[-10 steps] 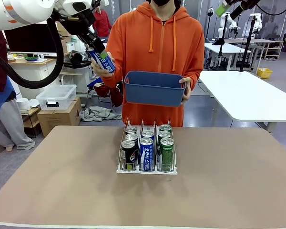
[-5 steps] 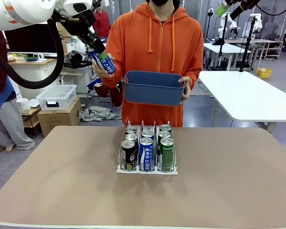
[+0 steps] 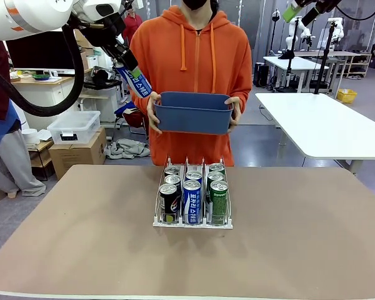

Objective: Fill the beverage cans into the dispenser.
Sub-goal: Place the picked Ionic drink in the line of the Automatic Can Dispenser with the same cans.

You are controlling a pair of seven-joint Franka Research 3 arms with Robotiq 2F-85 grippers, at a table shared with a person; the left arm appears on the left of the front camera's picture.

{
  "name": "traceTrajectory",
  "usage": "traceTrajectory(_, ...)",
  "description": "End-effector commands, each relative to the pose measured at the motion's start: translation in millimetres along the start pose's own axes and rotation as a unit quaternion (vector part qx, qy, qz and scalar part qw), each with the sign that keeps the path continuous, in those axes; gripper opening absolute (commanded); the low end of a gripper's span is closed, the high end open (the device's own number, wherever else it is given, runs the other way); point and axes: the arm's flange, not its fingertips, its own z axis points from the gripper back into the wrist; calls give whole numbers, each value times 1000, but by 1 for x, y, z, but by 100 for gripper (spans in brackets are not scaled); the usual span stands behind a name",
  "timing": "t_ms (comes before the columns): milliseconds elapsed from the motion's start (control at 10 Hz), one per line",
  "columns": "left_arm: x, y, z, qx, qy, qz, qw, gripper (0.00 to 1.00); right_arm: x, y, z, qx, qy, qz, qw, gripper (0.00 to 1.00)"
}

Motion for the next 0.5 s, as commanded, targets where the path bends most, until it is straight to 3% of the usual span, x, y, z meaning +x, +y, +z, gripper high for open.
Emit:
traceTrajectory(0,-1,1,2,3,-4,-2,1000,17,-1,0,1,1,1,1,1000,100)
traceTrajectory(400,-1,1,2,3,-4,-2,1000,17,-1,0,1,1,1,1,1000,100)
